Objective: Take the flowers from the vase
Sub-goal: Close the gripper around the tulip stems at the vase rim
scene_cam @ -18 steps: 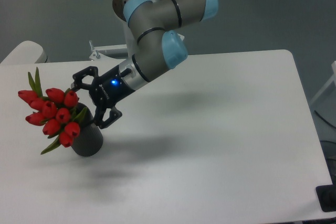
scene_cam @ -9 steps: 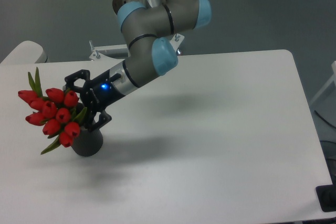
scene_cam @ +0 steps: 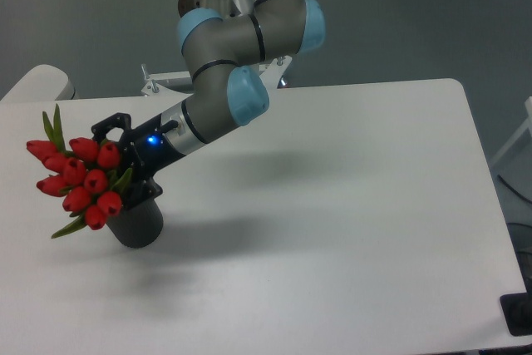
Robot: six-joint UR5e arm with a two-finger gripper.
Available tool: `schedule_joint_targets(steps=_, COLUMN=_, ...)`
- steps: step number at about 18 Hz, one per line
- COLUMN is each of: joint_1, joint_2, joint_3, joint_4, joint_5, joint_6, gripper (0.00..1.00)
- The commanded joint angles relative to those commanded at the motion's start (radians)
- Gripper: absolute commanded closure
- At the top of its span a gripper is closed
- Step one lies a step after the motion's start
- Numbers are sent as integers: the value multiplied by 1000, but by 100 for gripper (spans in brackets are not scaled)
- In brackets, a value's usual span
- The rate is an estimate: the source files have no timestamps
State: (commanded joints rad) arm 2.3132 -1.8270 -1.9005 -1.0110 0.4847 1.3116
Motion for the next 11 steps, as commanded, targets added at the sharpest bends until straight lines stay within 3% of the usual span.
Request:
schedule_joint_targets(steps=2, joint_1=2, joint_2=2, joint_3=-3, joint_4=6, joint_5=0, joint_6=-3, gripper=99)
schedule_joint_targets(steps=11, joint_1=18, joint_2=15, joint_3=-6, joint_4=11, joint_5=-49, joint_6=-31, gripper=100)
